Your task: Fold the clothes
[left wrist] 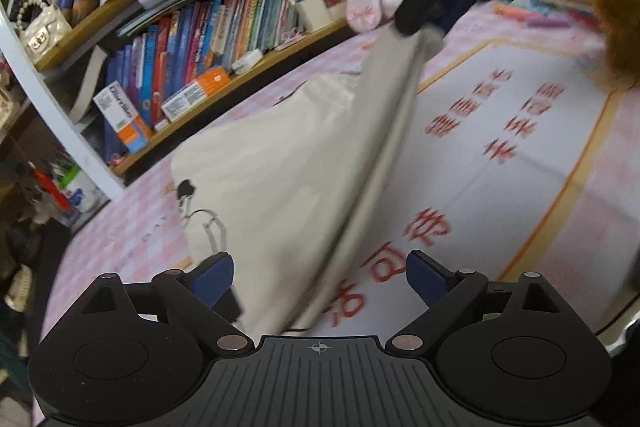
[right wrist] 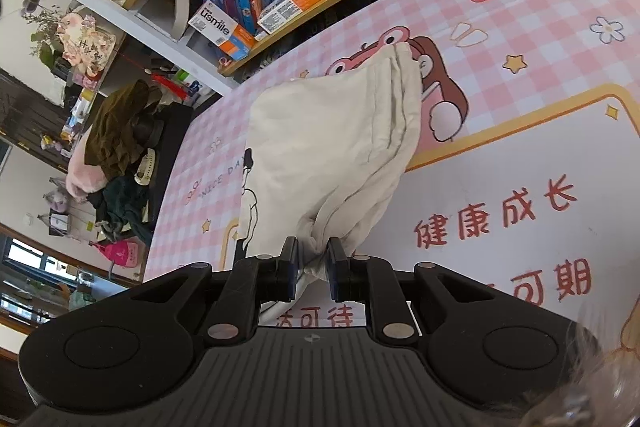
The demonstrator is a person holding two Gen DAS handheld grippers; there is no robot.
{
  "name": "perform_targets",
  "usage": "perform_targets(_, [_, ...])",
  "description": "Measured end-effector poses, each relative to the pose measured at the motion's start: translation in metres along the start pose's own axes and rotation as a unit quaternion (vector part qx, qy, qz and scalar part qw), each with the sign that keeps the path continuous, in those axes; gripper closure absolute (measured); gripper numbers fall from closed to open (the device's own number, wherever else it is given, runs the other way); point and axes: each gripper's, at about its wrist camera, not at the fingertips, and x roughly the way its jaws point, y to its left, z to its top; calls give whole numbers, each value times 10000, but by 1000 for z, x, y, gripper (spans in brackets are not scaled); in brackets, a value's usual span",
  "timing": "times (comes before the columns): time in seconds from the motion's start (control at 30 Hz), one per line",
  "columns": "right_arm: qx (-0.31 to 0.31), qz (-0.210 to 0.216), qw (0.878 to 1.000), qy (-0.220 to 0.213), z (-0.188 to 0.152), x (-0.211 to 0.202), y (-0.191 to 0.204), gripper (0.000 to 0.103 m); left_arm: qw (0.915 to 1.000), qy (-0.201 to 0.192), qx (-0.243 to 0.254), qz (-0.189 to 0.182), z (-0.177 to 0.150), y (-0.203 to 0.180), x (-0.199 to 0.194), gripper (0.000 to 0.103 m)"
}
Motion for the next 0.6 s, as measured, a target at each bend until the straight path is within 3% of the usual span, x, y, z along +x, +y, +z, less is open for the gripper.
perform_targets(0.3, [-98,-545,9984,117,-13,4,-18,88,9998,65,41,208,-9,25,7,8])
perform_targets(0.4, [-358,-910,9951,145,-19,7,-20,73,9998,42,92,150,-7,28,6,8])
perform_targets(0.43, [-736,-1150,9905,180,-21,8,-15,62,9999,25,108,123,-6,29,6,8])
perform_targets(0.5, [-1620,-1593,9735,242,-26,10,-2,57,9999,-3,140,79,-2,31,5,8])
perform_targets(0.6, [-3300,-1792,9265,244,-43,12,27,42,9999,-3,150,10,3,36,6,8])
